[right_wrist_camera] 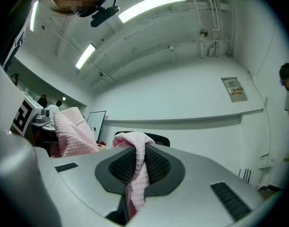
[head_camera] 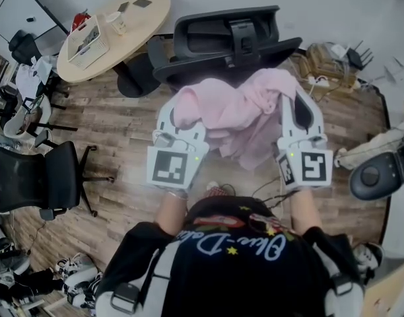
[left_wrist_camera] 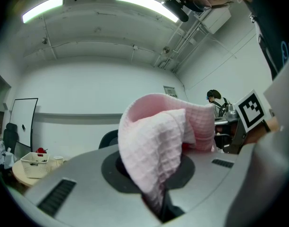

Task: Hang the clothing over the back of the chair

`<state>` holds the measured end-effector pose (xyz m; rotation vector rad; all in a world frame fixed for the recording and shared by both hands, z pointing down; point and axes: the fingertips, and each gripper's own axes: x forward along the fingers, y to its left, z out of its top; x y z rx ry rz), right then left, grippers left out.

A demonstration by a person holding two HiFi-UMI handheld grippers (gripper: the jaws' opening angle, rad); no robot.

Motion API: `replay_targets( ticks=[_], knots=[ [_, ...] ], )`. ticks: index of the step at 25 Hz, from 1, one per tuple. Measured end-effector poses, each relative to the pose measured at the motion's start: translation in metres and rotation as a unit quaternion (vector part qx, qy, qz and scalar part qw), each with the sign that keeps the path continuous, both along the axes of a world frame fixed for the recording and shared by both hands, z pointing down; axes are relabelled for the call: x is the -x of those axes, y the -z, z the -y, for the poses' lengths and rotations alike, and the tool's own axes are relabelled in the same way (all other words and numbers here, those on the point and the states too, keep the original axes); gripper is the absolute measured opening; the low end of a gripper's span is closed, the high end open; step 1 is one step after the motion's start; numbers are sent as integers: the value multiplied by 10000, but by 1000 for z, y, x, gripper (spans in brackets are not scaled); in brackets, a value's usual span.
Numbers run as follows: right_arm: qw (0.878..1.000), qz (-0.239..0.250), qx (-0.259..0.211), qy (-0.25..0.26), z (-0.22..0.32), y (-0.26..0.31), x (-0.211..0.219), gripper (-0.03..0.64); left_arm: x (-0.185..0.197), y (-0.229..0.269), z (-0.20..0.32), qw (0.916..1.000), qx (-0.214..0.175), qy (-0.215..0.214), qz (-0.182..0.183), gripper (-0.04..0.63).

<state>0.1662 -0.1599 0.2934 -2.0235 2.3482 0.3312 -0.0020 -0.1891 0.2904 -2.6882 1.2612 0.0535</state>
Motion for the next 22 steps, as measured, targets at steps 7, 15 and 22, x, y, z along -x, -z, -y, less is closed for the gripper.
replay_targets(
  ticks=[7,15,22],
  knots=[
    [10000,-34,-16,-66,1,2,-1,25,-1,-3,2,10000,53,-40,-28,49],
    [9998,-109,-109,-147,2,10,-2,25,0,4,8,10000,-17,-93,16,49],
    [9986,-280,-433,-152,18,41,1,25,6,31,26,9997,-226,-84,-2,49]
  ],
)
